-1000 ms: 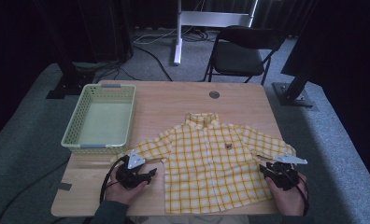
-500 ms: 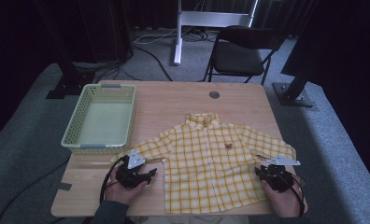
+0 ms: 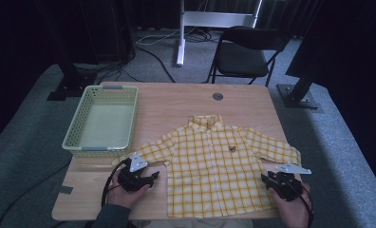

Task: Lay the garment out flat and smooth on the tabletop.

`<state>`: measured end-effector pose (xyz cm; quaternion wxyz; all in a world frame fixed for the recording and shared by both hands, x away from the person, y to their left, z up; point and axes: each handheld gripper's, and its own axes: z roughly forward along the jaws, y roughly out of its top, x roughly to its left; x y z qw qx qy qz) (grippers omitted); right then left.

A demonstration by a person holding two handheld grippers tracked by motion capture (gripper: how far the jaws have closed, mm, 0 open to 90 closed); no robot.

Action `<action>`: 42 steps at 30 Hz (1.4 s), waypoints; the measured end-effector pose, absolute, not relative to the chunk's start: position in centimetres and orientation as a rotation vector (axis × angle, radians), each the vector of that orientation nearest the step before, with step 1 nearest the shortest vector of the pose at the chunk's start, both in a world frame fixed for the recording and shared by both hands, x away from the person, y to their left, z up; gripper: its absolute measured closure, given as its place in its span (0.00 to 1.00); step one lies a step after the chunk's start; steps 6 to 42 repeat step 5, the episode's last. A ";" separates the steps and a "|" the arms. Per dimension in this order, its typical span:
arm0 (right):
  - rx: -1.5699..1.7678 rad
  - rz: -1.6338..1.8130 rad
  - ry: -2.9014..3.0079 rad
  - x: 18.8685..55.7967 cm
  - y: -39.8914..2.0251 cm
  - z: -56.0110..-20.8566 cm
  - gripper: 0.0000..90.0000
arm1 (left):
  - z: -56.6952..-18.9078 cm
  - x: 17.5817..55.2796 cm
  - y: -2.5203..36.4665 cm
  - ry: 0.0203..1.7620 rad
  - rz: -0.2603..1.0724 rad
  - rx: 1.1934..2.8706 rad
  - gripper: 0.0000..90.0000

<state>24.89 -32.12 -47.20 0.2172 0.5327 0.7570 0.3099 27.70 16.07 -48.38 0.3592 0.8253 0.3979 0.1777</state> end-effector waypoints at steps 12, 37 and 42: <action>1.434 0.930 1.999 24.9 -32.4 -45.6 0.61 | -48.4 27.7 16.1 1.026 0.459 2.130 0.47; 1.434 0.930 1.999 24.9 -32.4 -45.6 0.61 | -48.4 27.7 16.1 1.026 0.459 2.130 0.47; 1.434 0.930 1.999 24.9 -32.4 -45.6 0.61 | -48.4 27.7 16.1 1.026 0.459 2.130 0.47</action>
